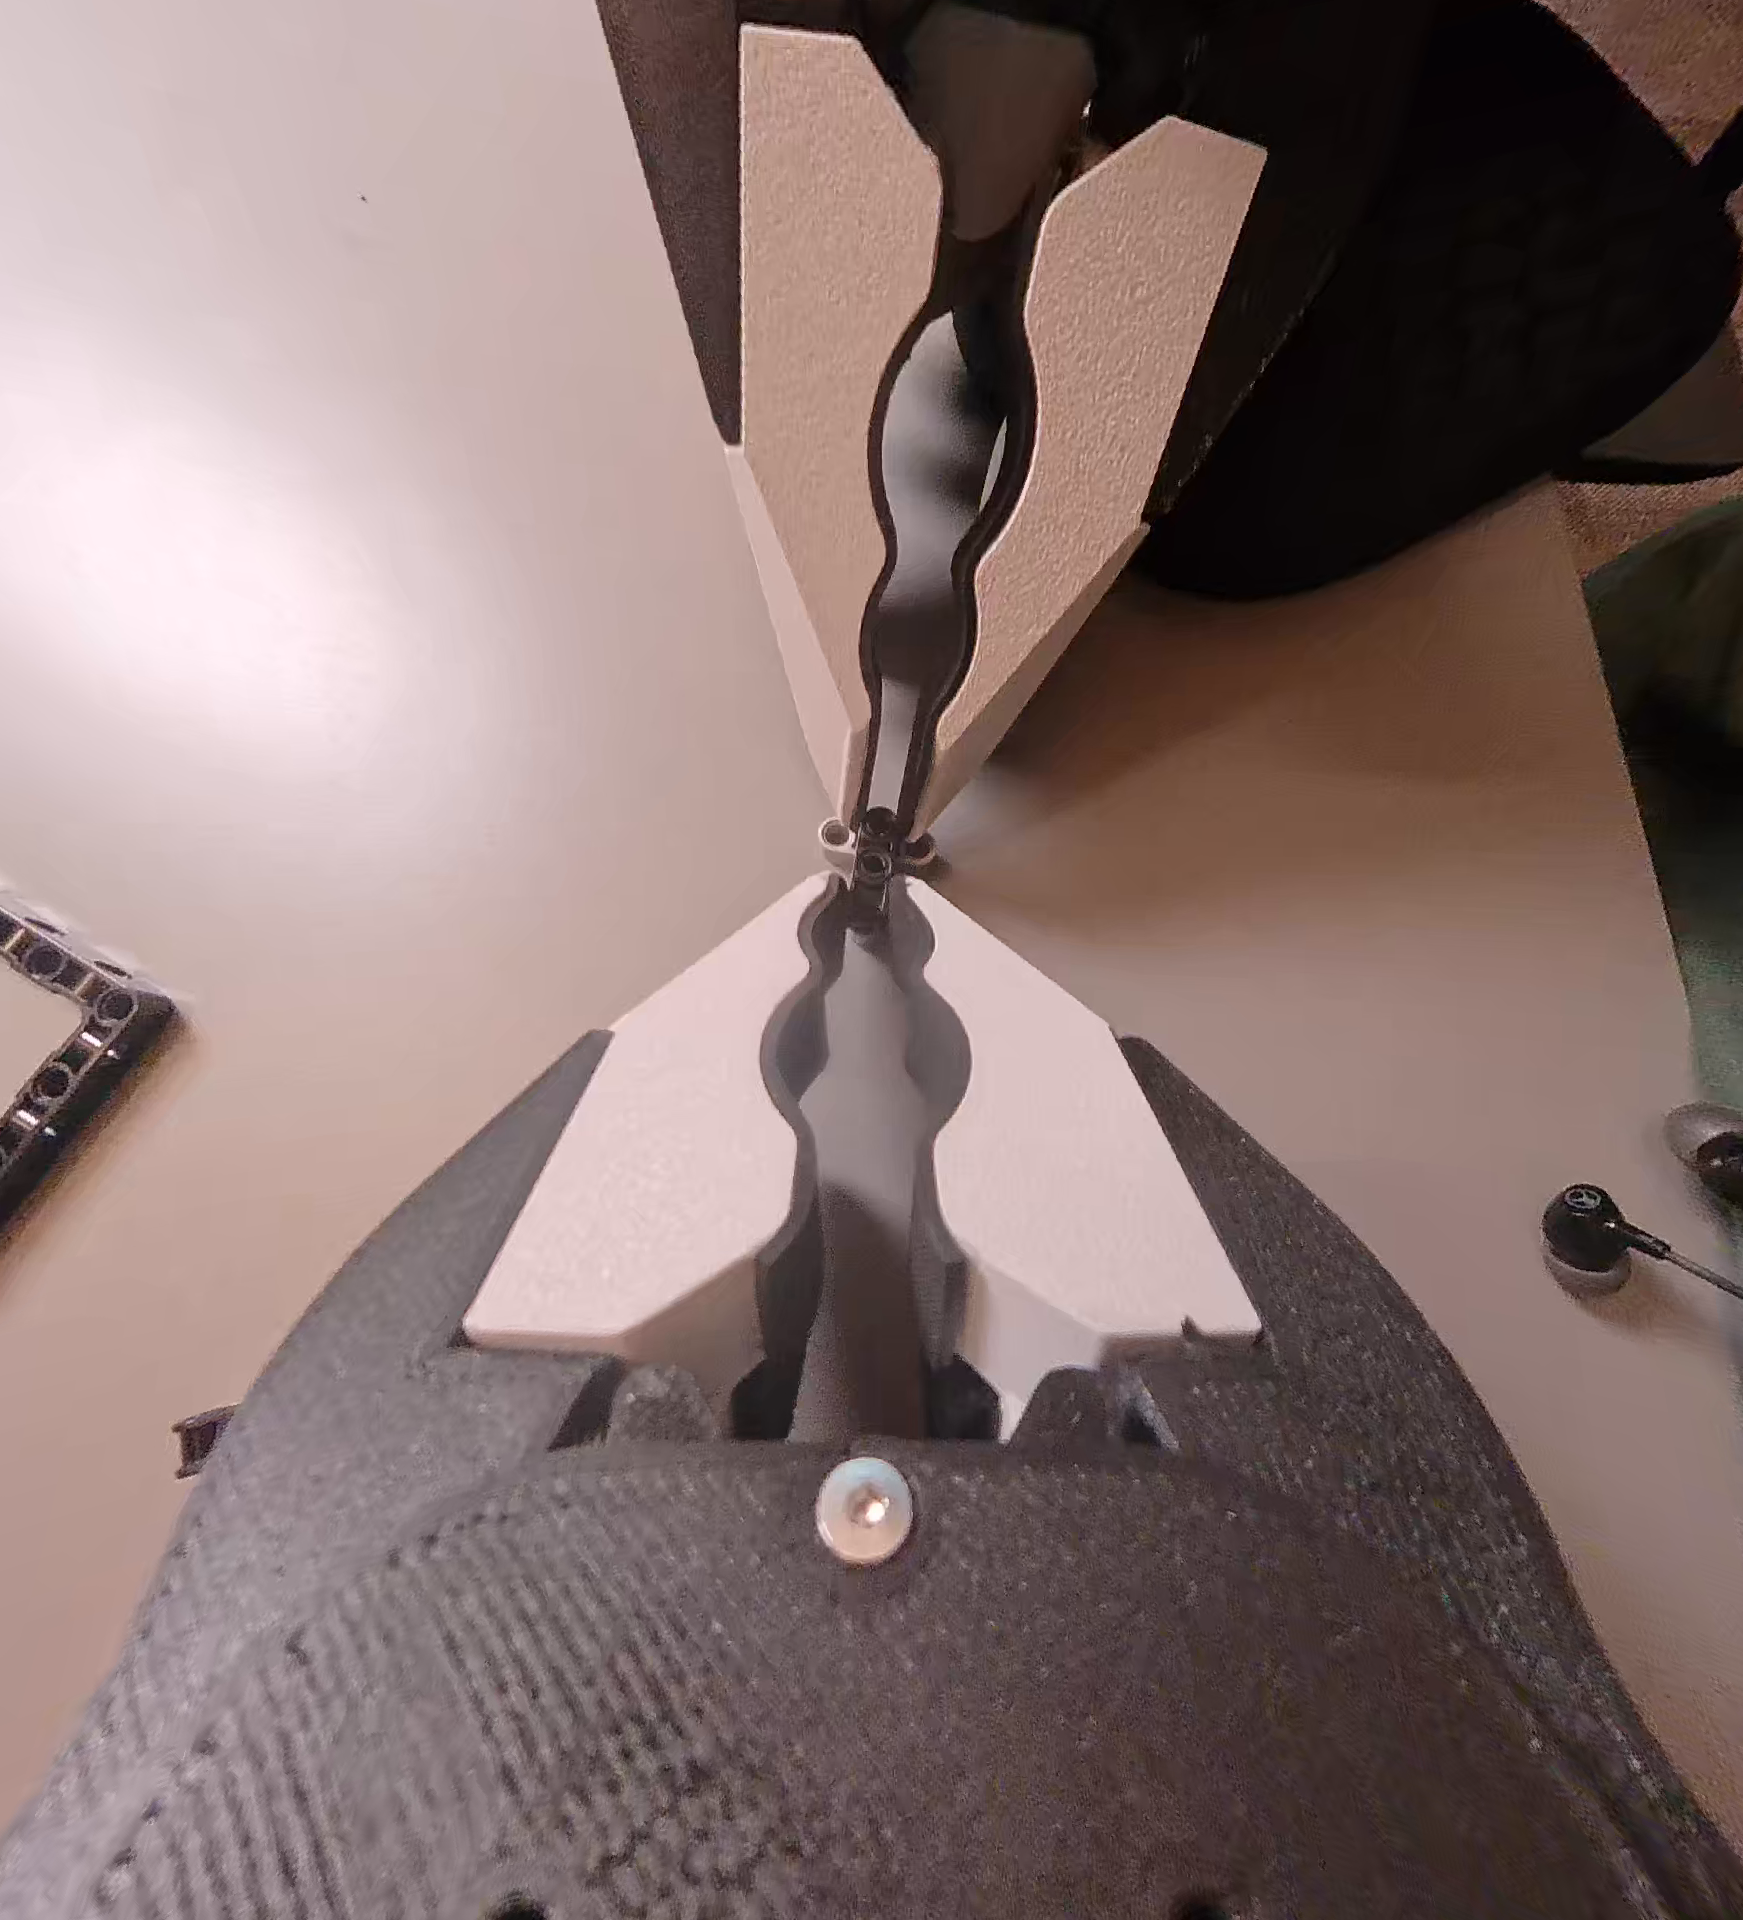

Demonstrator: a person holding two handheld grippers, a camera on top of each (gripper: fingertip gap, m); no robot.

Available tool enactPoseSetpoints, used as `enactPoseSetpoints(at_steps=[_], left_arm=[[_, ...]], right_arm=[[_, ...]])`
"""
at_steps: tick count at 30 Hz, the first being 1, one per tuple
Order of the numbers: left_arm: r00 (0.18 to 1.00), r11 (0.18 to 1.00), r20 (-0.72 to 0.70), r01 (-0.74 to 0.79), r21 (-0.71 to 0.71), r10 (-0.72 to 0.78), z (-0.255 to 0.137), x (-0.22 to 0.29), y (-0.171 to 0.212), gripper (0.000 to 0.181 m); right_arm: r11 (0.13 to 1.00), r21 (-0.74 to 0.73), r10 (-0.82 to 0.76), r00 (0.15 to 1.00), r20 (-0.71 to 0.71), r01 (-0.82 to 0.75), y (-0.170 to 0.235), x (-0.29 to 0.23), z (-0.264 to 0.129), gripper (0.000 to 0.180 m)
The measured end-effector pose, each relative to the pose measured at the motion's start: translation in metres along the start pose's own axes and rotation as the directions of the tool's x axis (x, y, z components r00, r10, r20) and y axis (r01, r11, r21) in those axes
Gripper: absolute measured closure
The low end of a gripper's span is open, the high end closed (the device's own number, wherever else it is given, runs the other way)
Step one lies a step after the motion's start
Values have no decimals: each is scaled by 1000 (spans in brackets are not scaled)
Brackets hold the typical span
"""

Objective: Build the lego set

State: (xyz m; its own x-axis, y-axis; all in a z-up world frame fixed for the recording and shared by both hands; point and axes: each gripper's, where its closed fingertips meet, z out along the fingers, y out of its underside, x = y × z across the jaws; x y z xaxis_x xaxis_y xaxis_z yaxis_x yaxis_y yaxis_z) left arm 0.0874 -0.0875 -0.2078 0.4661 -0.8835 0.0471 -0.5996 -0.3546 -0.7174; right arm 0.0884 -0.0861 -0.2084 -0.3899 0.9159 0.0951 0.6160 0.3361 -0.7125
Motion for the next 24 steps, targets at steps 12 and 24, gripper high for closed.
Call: enactPoseSetpoints(at_steps=[12, 24], left_arm=[[990, 993, -98, 110, 39, -106, 0, 2, -1, 174], [948, 953, -237, 253, 168, -210, -33, 12, -26, 174]], right_arm=[[995, 66, 75, 997, 21, -76, -8, -4, -10, 145], [918, 16, -362, 854, -374, 396, -31, -2, -20, 149]])
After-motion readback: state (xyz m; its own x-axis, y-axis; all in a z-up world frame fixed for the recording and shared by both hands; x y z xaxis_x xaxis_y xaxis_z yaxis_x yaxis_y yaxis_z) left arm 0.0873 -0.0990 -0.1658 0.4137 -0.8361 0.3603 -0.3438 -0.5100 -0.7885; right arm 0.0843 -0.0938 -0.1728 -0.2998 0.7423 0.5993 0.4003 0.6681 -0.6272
